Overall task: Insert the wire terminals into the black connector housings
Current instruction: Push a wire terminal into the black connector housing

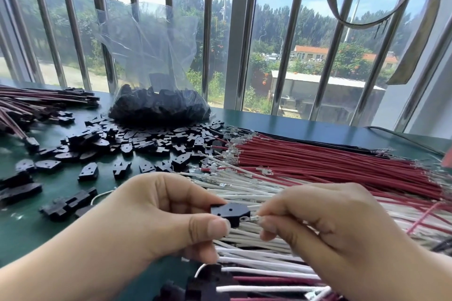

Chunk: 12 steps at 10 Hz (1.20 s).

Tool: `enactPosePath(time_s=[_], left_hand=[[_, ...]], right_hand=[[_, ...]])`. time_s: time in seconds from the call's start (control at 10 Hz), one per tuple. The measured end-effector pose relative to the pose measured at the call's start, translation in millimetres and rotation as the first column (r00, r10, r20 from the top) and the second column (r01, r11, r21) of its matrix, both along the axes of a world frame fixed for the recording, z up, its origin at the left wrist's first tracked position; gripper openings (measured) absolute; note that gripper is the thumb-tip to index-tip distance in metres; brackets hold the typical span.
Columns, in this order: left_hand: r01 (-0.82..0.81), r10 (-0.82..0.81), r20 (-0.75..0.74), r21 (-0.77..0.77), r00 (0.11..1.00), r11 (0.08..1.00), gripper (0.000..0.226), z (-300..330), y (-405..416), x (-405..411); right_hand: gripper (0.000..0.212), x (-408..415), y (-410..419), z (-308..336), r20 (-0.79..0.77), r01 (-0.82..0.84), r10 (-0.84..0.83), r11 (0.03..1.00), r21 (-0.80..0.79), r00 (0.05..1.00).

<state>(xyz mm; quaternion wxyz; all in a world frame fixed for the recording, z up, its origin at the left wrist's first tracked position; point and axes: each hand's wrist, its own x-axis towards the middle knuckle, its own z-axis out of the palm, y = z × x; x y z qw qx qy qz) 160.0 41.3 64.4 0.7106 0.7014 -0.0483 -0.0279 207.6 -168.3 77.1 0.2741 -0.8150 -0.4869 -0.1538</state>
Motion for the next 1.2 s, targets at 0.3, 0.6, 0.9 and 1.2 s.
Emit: enactPosePath(time_s=[0.3,0.6,0.9,1.2], left_hand=[[0.018,-0.022,0.037,0.089,0.999,0.996,0.056,1,-8,1],[-0.02,0.021,0.021,-0.005,1.0,1.0,0.032,-2,-15,3],[0.165,-0.164,-0.03,0.021,0.986,0.986,0.032,-2,-9,5],[0.218,-0.218,0.03,0.007,0.976,0.976,0.033,-6,-5,7]], right_hand=[[0.013,2,3,0,-0.432,0.048,-0.072,0.997,-0.066,0.899],[0.059,5,5,3,-0.213,0.204,-0.262,0.945,-0.257,0.941],[0.028,5,-2,-3,-0.072,0.036,-0.062,0.947,-0.32,0.995],[0.056,6,-6,-12,0.002,0.077,-0.078,0.973,-0.218,0.997]])
